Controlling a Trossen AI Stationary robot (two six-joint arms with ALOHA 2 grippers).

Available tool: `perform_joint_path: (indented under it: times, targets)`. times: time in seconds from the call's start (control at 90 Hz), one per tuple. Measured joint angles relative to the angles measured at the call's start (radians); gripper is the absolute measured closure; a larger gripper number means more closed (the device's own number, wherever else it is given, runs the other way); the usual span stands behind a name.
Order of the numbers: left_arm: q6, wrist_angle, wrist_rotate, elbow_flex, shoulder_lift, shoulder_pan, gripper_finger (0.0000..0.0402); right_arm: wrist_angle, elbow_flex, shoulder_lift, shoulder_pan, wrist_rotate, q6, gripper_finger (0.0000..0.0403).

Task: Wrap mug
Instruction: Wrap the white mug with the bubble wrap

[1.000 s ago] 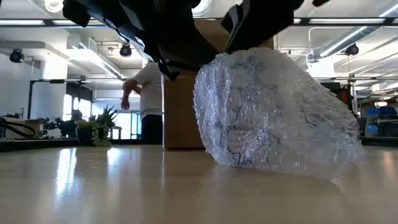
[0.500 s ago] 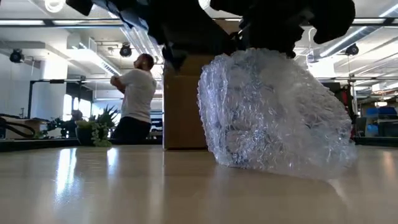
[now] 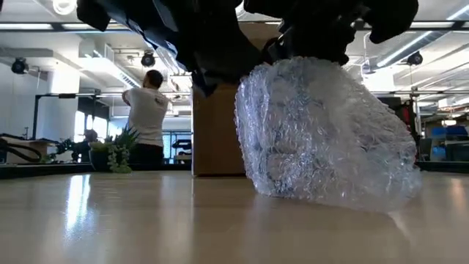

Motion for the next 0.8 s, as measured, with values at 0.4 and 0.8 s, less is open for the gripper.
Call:
perform_joint_path:
  times: [0.4,0.8]
  targets:
    - [0.0,0.007,0.007,-0.003,0.003,0.002,0.0379,-0.123,0.086,-0.029,0.008,-0.189,0.013,0.0384]
    - [0.001,0.027,0.008,-0.005,0.005,0.002,0.0379,-0.093,0.047,0.056,-0.026,-0.141,-0.019,0.0385]
